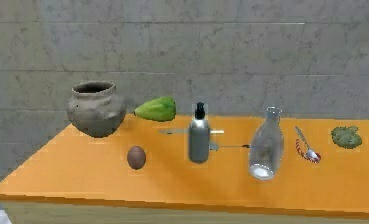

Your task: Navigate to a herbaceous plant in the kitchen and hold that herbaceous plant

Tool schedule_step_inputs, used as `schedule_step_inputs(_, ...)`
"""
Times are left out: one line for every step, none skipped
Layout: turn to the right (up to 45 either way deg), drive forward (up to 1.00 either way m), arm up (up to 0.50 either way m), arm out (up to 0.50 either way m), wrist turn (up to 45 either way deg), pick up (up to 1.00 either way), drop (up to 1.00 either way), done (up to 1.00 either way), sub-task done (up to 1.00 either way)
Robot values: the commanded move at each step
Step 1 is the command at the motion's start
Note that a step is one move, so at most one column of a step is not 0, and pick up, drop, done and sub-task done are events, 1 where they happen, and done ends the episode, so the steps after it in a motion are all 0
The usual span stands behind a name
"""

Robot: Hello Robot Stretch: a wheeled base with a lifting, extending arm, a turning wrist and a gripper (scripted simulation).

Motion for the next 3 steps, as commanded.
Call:
schedule_step_inputs(12.0, 0.0, 0.0, 0.0, 0.0, 0.0, 0.0, 0.0, 0.0)
schedule_step_inputs(0.0, 0.25, 0.0, 0.0, 0.0, 0.0, 0.0, 0.0, 0.0)
schedule_step_inputs(-42.0, 0.0, 0.0, 0.0, 0.0, 0.0, 0.0, 0.0, 0.0)
